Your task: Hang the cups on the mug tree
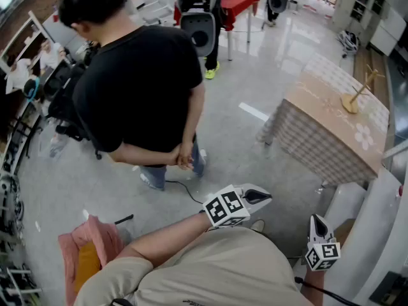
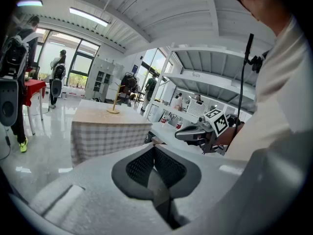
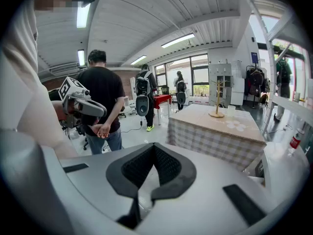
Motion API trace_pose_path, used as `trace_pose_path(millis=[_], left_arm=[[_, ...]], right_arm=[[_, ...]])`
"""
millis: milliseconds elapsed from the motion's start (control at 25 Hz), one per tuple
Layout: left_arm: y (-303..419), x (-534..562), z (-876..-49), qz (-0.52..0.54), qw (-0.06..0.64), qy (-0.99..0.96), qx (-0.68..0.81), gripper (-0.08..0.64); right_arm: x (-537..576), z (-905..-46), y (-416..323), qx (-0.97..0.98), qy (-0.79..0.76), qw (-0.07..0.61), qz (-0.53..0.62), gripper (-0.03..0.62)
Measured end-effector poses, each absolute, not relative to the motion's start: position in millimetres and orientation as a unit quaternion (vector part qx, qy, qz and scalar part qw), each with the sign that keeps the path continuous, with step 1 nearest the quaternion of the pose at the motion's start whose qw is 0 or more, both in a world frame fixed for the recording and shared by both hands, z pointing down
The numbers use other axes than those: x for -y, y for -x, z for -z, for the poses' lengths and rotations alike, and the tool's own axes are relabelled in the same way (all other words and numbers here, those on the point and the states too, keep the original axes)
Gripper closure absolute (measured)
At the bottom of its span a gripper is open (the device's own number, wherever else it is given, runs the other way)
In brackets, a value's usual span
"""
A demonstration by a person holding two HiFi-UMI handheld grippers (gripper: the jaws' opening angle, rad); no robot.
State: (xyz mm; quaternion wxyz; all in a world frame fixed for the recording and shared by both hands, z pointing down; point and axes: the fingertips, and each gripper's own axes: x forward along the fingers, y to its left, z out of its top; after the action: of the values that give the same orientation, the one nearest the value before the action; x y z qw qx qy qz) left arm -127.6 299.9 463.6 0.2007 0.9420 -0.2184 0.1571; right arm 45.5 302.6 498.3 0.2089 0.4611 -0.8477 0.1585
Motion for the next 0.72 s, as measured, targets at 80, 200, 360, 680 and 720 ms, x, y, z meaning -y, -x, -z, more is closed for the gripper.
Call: trace_pose_path(millis=[80, 200, 360, 680, 720], left_arm=[[133, -273, -466, -0.154, 0.202, -0.931, 0.262, 0.552], [112, -248, -469, -0.152, 0.202, -0.925, 0.284, 0.552], [69, -231, -469, -0.164, 0.195, -0.927, 0.276, 0.551], [9, -186, -463, -0.159, 0.189, -0.925, 0.290, 0.551], [3, -182, -463, -0.157, 0.190, -0.925, 0.290, 0.551]], right_arm=[[-266, -502, -37, 0.868, -0.427, 0.202, -0.152, 0.578], [-235, -507, -55, 0.878, -0.411, 0.194, -0.152, 0.578], [-221, -509, -97, 0.872, -0.424, 0.183, -0.161, 0.578], [-187, -510, -160, 0.869, -0.437, 0.163, -0.164, 0.578], [-183, -512, -167, 0.869, -0.436, 0.163, -0.168, 0.578]])
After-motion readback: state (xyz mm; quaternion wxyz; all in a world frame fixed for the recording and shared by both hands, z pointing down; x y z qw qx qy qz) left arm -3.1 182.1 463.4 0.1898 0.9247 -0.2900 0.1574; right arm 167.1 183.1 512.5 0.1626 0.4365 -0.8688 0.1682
